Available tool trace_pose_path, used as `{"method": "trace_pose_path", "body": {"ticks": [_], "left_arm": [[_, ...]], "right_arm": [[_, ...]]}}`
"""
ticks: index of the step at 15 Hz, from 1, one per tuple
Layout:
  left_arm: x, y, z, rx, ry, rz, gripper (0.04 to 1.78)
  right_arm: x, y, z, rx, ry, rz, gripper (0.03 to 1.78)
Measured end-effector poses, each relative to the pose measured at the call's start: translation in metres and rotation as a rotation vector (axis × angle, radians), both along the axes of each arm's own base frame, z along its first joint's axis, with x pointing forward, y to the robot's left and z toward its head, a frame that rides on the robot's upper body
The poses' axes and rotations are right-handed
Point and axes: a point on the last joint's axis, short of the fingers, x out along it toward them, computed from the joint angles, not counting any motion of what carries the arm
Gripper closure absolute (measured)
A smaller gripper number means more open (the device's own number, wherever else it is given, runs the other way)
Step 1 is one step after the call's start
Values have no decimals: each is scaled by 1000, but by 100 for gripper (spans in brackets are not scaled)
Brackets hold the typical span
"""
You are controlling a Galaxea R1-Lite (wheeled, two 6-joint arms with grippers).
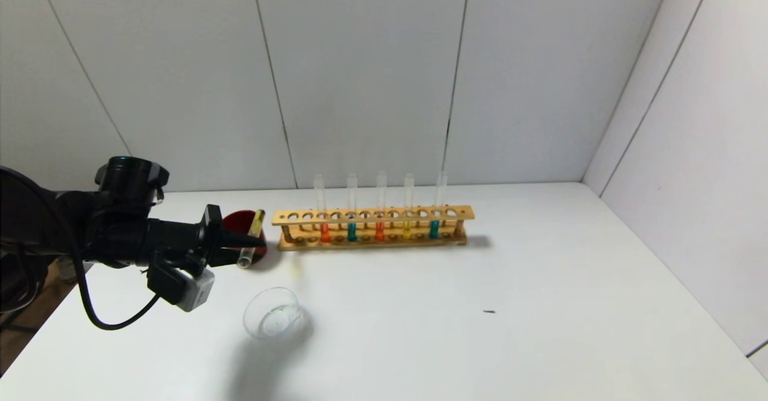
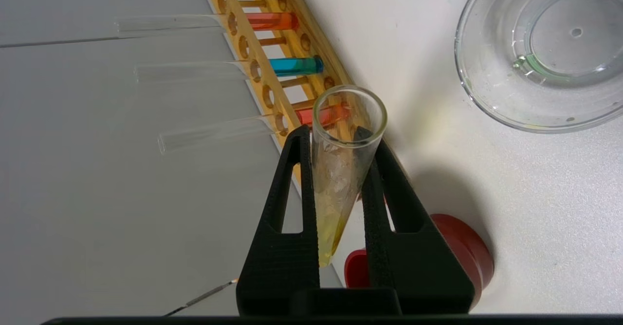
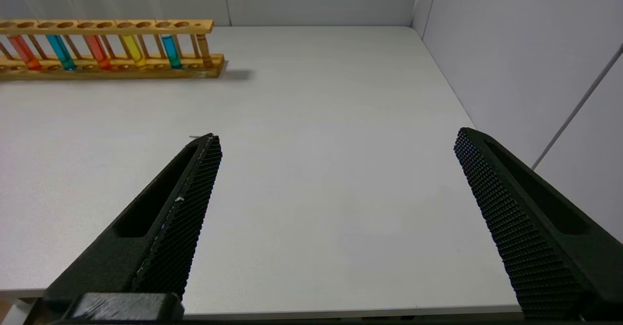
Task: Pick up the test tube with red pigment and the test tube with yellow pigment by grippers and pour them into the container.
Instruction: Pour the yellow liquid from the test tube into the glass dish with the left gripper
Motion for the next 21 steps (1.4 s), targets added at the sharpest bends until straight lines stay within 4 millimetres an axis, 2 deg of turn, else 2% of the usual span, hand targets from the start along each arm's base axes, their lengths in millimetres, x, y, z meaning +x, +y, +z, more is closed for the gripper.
{"method": "trace_pose_path", "body": {"ticks": [13,21], "left_arm": [[-11,-4,9,120,-86,3,151],[-9,-11,6,184,-87,21,151]], "right_arm": [[0,0,0,0,0,0,6],[0,0,0,0,0,0,6]]}}
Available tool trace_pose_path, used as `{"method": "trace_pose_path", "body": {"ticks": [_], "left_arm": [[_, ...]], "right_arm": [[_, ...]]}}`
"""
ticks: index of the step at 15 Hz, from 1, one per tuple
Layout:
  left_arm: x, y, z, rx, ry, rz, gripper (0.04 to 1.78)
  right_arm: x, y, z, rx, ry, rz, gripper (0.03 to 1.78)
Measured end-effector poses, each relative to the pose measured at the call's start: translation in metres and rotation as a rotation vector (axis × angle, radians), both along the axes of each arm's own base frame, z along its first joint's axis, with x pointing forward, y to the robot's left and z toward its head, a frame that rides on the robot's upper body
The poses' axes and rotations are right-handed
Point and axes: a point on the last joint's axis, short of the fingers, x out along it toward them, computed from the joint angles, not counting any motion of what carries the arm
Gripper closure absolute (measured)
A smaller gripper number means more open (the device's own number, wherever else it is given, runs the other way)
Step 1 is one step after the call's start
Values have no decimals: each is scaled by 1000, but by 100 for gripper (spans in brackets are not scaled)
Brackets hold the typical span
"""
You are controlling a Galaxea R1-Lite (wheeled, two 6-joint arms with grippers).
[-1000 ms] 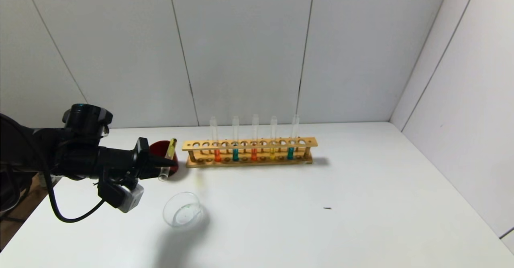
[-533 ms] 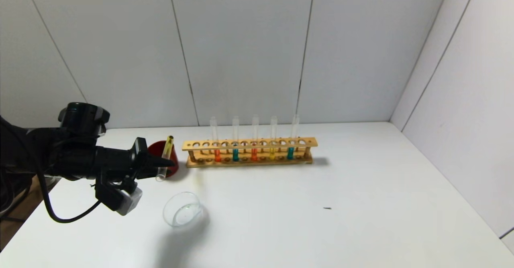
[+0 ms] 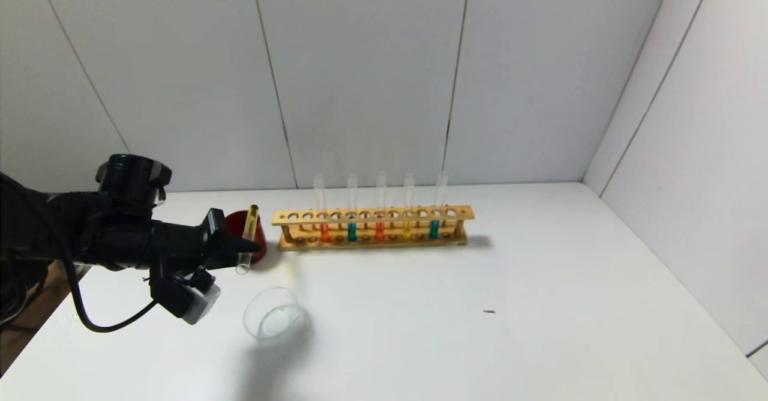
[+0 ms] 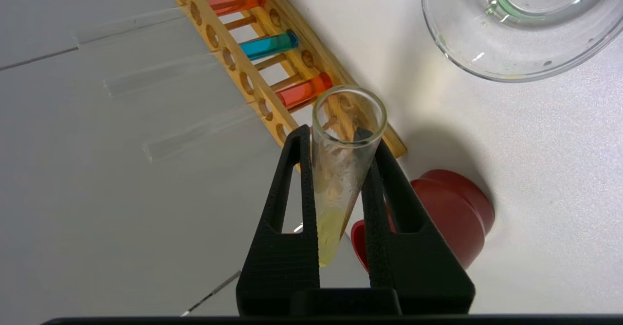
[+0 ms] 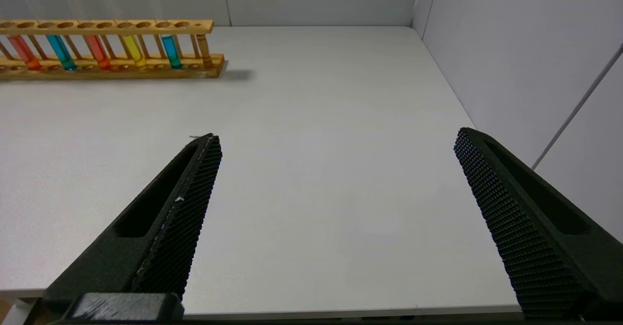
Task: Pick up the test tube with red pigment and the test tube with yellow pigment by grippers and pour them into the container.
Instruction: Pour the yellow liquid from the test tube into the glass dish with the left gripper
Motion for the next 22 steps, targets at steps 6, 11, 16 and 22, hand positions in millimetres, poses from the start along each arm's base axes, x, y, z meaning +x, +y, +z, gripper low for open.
{"method": "trace_pose_path", "body": {"ticks": [6,11,16,22], "left_arm": [[2,-7,-3,55,-26,-28,151],[4,-7,-6,93,-36,-30,151],[5,-12,-9,131,-48,-48,151],[5,-16,-14,189,-57,-62,151]], "right_arm": [[0,0,0,0,0,0,6],[0,0,0,0,0,0,6],[0,0,0,0,0,0,6],[0,0,0,0,0,0,6]]}}
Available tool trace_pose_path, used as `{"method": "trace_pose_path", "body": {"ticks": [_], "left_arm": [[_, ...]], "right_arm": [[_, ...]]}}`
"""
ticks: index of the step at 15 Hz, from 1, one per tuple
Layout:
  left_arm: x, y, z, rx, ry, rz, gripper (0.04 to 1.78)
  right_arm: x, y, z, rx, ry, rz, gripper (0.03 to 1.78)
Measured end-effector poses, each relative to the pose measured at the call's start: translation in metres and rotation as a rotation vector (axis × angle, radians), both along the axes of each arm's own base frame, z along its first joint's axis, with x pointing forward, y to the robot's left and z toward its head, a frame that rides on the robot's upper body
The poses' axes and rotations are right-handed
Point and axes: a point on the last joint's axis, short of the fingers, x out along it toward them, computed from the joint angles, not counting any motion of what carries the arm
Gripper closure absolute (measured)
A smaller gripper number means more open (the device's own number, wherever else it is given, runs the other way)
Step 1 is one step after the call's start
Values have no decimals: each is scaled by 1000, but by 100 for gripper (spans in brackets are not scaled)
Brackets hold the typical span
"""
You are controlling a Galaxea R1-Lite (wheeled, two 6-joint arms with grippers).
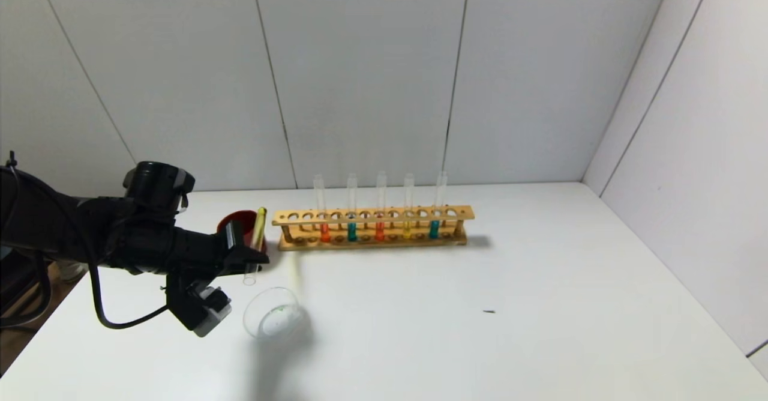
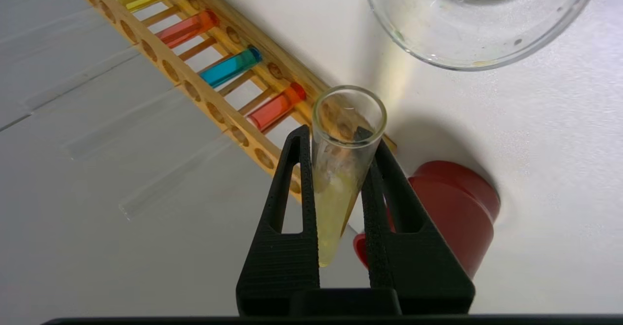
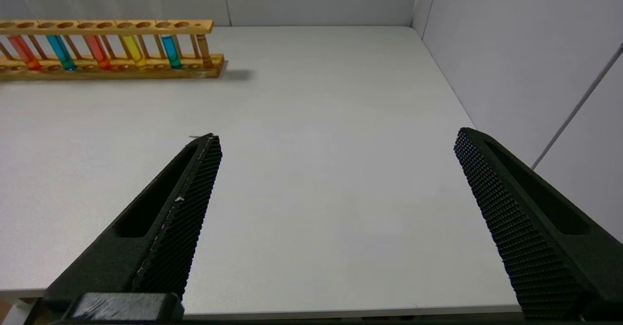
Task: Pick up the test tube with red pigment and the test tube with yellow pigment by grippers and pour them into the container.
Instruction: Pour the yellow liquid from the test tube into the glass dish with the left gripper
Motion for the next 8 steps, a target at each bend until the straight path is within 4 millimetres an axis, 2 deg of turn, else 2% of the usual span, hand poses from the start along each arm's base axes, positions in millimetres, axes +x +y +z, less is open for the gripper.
{"method": "trace_pose_path", "body": {"ticks": [8], "left_arm": [[3,-8,-3,55,-75,-10,151]], "right_arm": [[0,0,0,0,0,0,6]]}}
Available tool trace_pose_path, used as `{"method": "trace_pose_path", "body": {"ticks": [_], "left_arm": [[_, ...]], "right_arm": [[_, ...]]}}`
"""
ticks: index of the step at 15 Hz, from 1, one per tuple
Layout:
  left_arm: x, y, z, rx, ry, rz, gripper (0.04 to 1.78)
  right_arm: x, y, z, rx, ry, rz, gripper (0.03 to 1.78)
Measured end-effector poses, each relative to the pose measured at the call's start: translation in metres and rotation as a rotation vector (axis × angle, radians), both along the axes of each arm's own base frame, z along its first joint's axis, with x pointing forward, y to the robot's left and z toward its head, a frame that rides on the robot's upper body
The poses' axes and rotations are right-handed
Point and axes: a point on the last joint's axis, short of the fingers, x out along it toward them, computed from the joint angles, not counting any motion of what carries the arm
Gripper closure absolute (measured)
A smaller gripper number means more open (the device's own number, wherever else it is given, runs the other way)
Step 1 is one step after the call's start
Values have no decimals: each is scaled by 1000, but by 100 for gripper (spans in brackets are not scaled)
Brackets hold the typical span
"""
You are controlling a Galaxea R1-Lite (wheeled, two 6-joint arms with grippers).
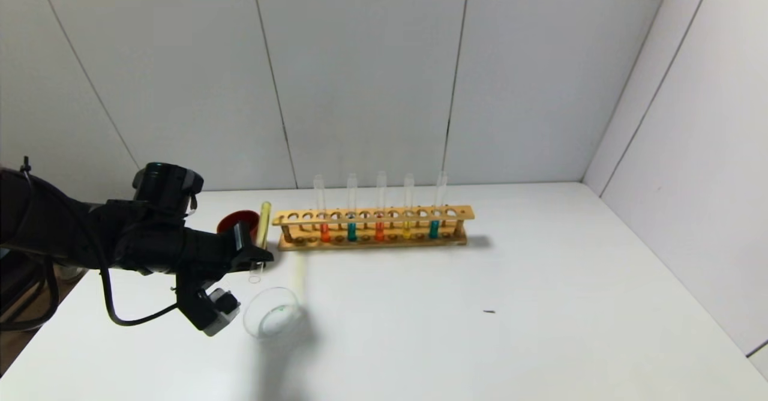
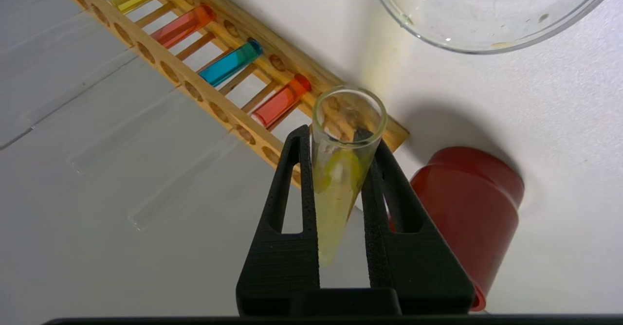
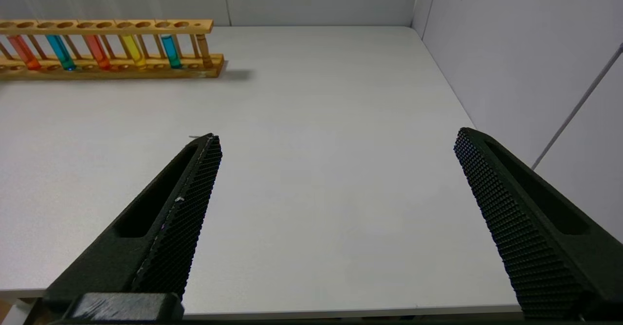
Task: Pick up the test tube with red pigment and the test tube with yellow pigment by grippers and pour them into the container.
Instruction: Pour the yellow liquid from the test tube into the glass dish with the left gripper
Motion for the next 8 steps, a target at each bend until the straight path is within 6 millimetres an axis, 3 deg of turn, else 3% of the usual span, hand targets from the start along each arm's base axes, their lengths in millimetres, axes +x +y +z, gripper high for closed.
{"method": "trace_pose_path", "body": {"ticks": [8], "left_arm": [[-4,-5,-6,11,-15,3,151]], "right_arm": [[0,0,0,0,0,0,6]]}}
